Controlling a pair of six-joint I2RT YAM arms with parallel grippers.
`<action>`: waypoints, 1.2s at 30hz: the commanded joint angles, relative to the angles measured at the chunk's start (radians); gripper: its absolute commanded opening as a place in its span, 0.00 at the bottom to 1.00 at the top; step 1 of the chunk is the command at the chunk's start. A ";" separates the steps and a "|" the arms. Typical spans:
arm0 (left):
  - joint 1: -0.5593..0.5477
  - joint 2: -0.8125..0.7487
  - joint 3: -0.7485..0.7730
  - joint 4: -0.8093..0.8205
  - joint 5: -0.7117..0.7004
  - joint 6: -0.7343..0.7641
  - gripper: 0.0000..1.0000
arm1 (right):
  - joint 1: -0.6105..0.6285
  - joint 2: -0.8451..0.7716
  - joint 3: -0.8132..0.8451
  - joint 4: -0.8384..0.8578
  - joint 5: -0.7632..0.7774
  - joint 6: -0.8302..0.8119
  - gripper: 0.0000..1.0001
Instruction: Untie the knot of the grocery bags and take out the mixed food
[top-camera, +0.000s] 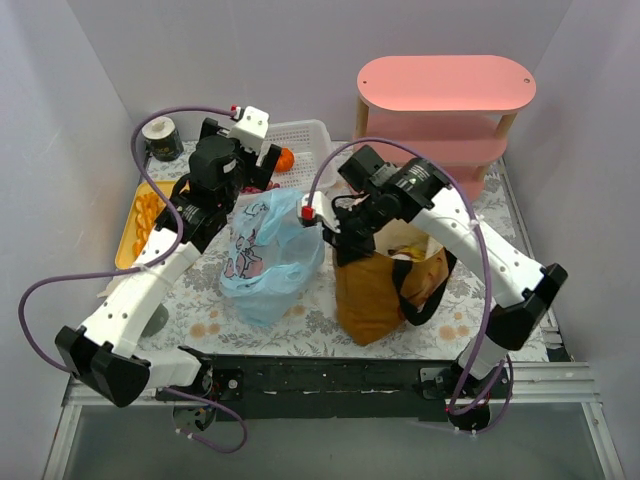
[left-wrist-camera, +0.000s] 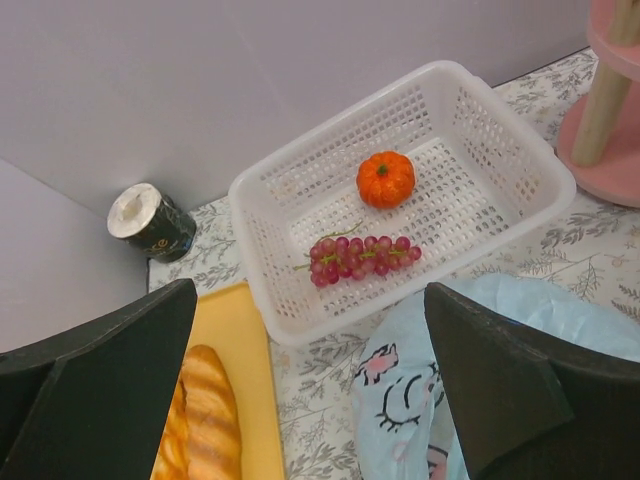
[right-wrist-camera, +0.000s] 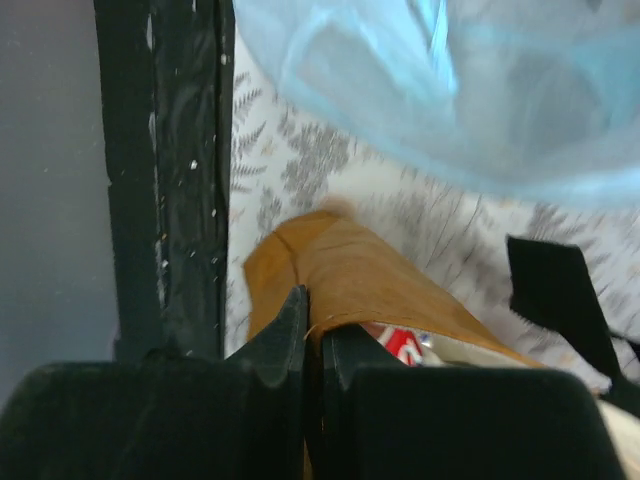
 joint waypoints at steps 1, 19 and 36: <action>-0.006 0.030 0.047 0.103 0.014 -0.019 0.98 | 0.079 0.085 0.214 0.009 -0.049 -0.148 0.01; -0.118 0.373 0.318 -0.188 0.531 -0.157 0.98 | 0.076 -0.221 0.145 0.318 0.463 -0.015 0.98; -0.109 0.587 0.650 -0.540 0.540 -0.160 0.00 | 0.031 -0.280 -0.224 0.382 0.397 -0.025 0.90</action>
